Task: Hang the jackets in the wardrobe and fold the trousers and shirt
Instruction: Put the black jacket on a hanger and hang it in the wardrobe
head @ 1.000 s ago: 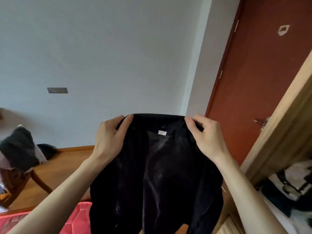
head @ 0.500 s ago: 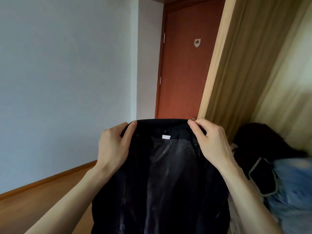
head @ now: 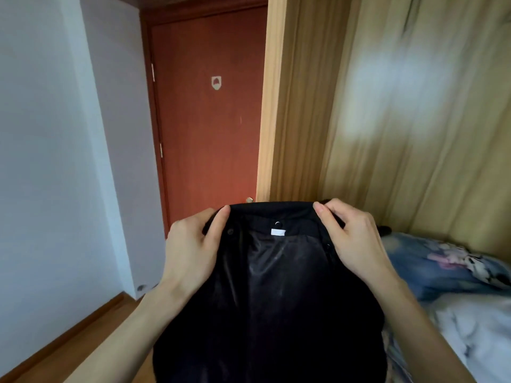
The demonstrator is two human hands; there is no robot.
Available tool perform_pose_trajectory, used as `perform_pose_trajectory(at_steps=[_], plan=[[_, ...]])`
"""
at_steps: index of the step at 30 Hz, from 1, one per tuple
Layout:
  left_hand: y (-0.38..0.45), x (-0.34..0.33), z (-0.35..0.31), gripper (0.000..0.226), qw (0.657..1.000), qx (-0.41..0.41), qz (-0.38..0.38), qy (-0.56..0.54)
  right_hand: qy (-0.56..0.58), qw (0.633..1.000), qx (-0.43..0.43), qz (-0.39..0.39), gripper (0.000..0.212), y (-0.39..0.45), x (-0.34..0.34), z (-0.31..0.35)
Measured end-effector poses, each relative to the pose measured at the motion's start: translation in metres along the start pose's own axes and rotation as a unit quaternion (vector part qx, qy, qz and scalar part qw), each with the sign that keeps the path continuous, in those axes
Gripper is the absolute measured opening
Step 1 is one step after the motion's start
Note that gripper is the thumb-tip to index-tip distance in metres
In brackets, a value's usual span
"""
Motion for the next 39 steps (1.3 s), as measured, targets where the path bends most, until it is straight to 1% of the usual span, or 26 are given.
perform_pose_trajectory(at_steps=[4, 7, 12, 15, 18, 21, 23, 29, 34, 37, 39], plan=[[0.03, -0.025, 0.012, 0.055, 0.998, -0.015, 0.015, -0.063, -0.033, 0.998, -0.019, -0.047, 0.039, 0.015, 0.017, -0.001], [0.052, -0.044, 0.012, 0.056, 0.995, -0.035, 0.031, -0.089, -0.063, 0.995, -0.037, -0.069, 0.039, 0.029, 0.037, 0.0], [0.094, -0.072, -0.007, 0.045, 0.989, -0.075, 0.049, -0.119, -0.075, 0.989, -0.05, -0.12, 0.042, 0.05, 0.074, -0.001], [0.119, -0.089, -0.022, 0.056, 0.988, -0.086, 0.037, -0.125, -0.073, 0.986, -0.058, -0.139, 0.043, 0.059, 0.092, -0.002], [0.143, -0.106, -0.04, 0.057, 0.986, -0.106, 0.031, -0.123, -0.072, 0.983, -0.068, -0.152, 0.043, 0.071, 0.108, -0.008], [0.169, -0.121, -0.054, 0.057, 0.983, -0.126, 0.037, -0.129, -0.068, 0.982, -0.077, -0.158, 0.047, 0.083, 0.122, -0.016], [0.187, -0.13, -0.061, 0.059, 0.979, -0.131, 0.039, -0.15, -0.084, 0.98, -0.082, -0.161, 0.048, 0.091, 0.133, -0.022], [0.235, -0.152, -0.092, 0.059, 0.977, -0.151, 0.007, -0.151, -0.221, 0.958, -0.079, -0.163, 0.043, 0.12, 0.156, -0.036], [0.259, -0.167, -0.111, 0.056, 0.973, -0.193, 0.004, -0.13, -0.209, 0.963, -0.086, -0.148, 0.044, 0.142, 0.173, -0.045], [0.272, -0.176, -0.115, 0.057, 0.972, -0.201, -0.002, -0.122, -0.2, 0.97, -0.077, -0.115, 0.034, 0.154, 0.178, -0.034], [0.28, -0.182, -0.117, 0.059, 0.972, -0.211, 0.001, -0.104, -0.162, 0.978, -0.038, -0.123, 0.025, 0.169, 0.185, -0.012]])
Point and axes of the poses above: each hand's wrist, its own y-axis towards the middle knuckle, its own x-axis out of the back of the hand, z = x × y, the point moved 5 cm from there along y, towards the middle knuckle, and after that the axes turned 14 degrees about -x, right-handed, at the moved point
